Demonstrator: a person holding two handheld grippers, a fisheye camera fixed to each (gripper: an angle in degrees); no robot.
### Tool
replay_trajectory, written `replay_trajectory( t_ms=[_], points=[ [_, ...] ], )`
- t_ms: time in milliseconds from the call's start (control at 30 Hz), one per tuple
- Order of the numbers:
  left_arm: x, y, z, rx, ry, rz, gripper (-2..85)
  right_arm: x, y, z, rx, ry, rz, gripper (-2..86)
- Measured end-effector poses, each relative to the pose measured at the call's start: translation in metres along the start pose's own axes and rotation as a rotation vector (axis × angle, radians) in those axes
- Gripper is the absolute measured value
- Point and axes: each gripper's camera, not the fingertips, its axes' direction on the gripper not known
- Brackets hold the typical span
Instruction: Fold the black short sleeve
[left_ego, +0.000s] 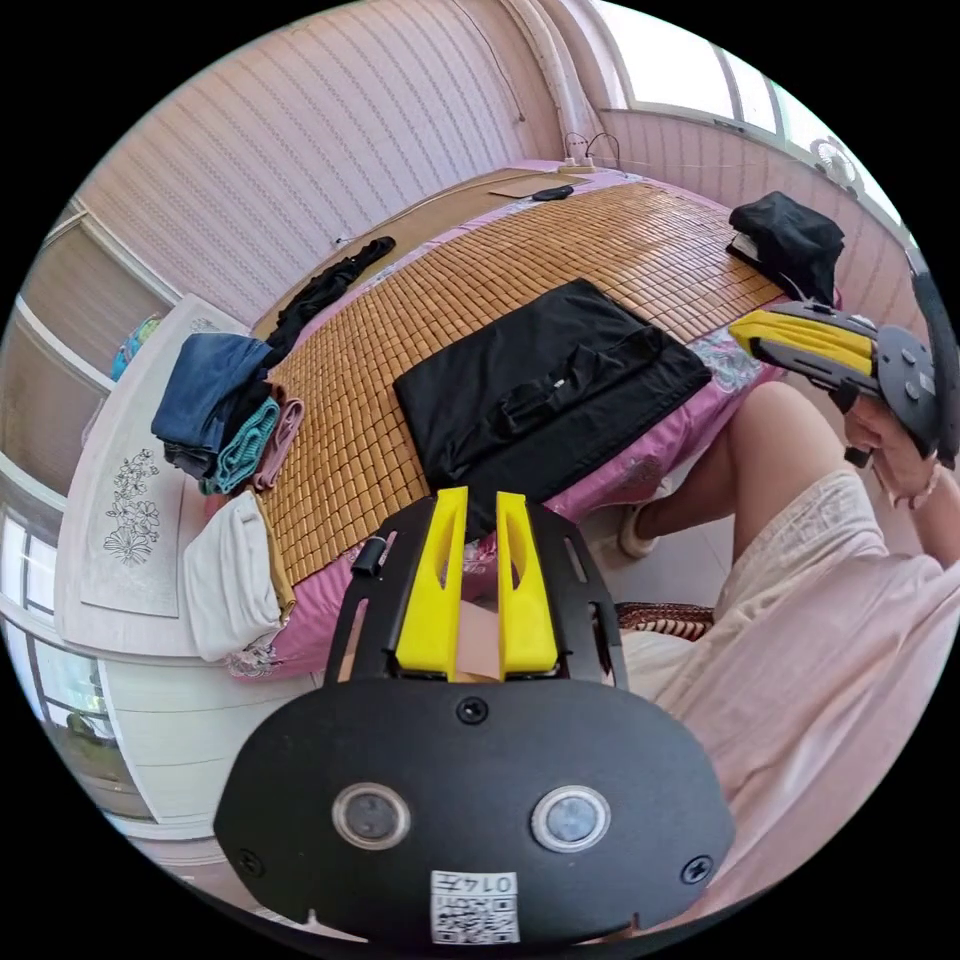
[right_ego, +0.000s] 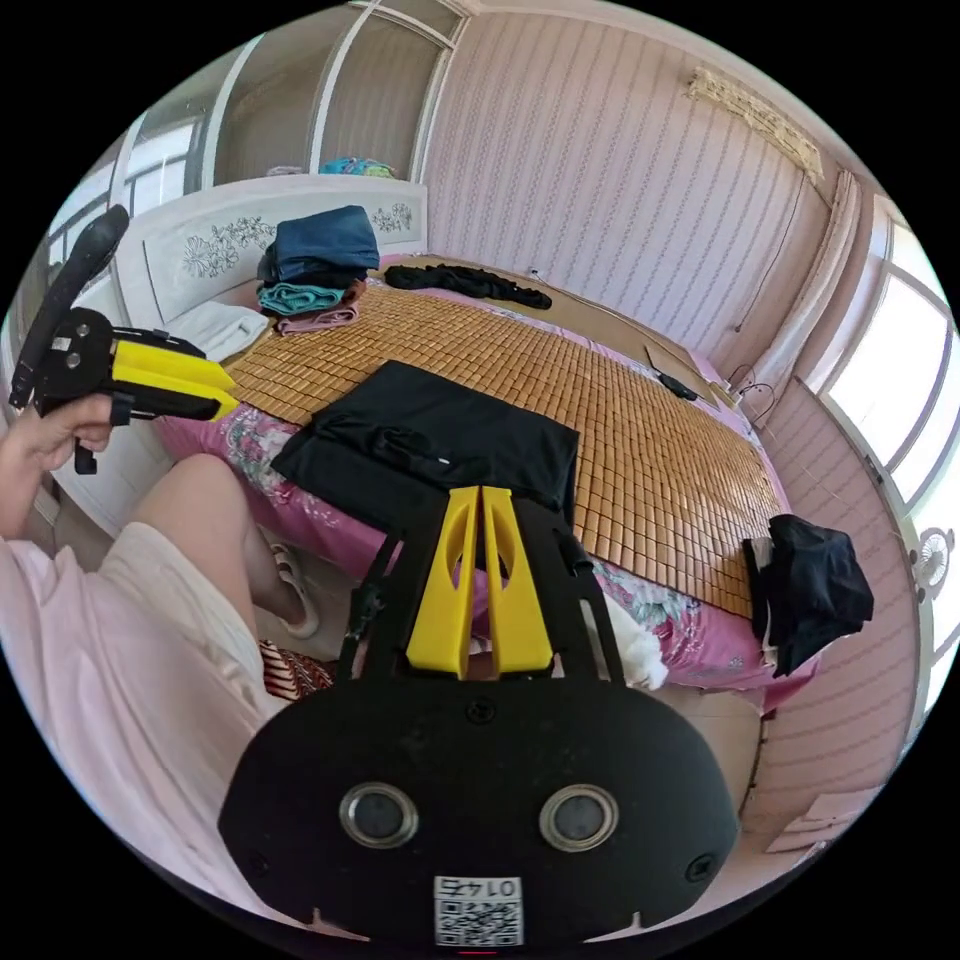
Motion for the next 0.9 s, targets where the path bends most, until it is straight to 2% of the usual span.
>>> replay_trajectory(
  t_ms=[100,200,400,600,900],
  points=[
    [0.019,0.002,-0.013,0.041,0.033,0.022,6.4,-0.010,0.013,0.005,-0.042,-0.090,-0.026,7.1],
    [0.035,0.001,-0.019,0.041,0.042,0.037,6.7,-0.020,0.023,0.012,-0.091,-0.177,-0.037,9.0],
    [0.059,-0.008,-0.018,0.039,0.045,0.079,7.0,-0.038,0.047,0.025,-0.091,-0.191,-0.072,9.5],
    [0.066,-0.024,0.006,-0.005,0.133,0.036,8.5,-0.044,0.063,0.052,-0.122,-0.242,-0.090,10.3],
    [0.065,-0.058,0.054,-0.096,0.218,0.004,9.2,-0.027,0.047,0.100,-0.176,-0.344,-0.055,11.5]
  ],
)
